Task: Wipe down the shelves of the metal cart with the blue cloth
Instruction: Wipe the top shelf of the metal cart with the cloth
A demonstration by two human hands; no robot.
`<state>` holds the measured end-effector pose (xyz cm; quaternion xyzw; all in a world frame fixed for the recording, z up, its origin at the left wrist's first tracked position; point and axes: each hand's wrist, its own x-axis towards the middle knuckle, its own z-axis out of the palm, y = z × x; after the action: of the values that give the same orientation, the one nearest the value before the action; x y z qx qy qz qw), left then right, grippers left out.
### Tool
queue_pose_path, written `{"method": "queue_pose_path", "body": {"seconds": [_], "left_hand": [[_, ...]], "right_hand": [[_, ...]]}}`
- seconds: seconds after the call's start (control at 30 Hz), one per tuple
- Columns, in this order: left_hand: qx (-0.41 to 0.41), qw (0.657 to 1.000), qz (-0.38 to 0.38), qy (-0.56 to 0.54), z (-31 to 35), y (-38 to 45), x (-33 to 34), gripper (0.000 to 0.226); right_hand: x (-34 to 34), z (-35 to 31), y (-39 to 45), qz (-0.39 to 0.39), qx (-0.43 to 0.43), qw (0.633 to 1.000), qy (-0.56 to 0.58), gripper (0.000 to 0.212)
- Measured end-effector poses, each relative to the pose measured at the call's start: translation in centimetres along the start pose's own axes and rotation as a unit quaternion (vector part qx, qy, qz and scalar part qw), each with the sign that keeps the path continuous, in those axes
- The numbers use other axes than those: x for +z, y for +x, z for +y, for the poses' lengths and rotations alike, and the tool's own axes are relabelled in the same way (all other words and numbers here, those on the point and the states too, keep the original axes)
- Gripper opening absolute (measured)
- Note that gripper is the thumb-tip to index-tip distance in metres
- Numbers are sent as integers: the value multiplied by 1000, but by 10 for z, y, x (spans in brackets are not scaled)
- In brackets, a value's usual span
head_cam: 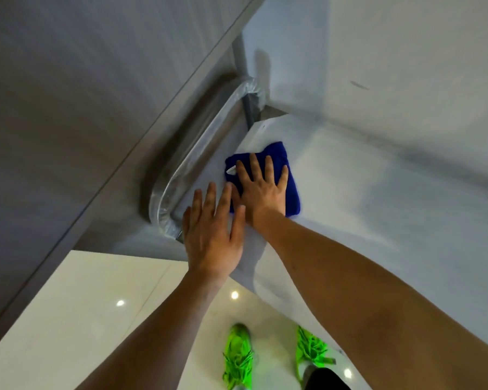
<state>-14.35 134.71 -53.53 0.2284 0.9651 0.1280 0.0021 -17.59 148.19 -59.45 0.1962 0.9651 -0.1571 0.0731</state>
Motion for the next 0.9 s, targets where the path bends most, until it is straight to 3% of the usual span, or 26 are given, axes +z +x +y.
{"method": "queue_pose_path", "body": {"seconds": [0.13, 0.27, 0.47, 0.57, 0.77, 0.9], "left_hand": [[9, 1000, -13, -22, 22, 7, -4, 60], [66, 996, -59, 7, 53, 9, 1, 68], [179, 977, -113, -15, 127, -6, 24, 66], [242, 962, -128, -26, 166, -22, 34, 65], [331, 930, -153, -32, 219, -54, 49, 66], [353, 921, -158, -45, 231, -70, 49, 66]], "right_hand": [[8, 1, -48, -11, -68, 997, -19, 87], [8, 34, -83, -7, -52, 998, -36, 103], [-4, 132, -145, 46, 140, 989, 10, 67], [-15, 184, -183, 76, 252, 964, 47, 64], [-19, 272, -283, 107, 457, 880, 74, 65], [-11, 263, -332, 123, 570, 806, 102, 65]]}}
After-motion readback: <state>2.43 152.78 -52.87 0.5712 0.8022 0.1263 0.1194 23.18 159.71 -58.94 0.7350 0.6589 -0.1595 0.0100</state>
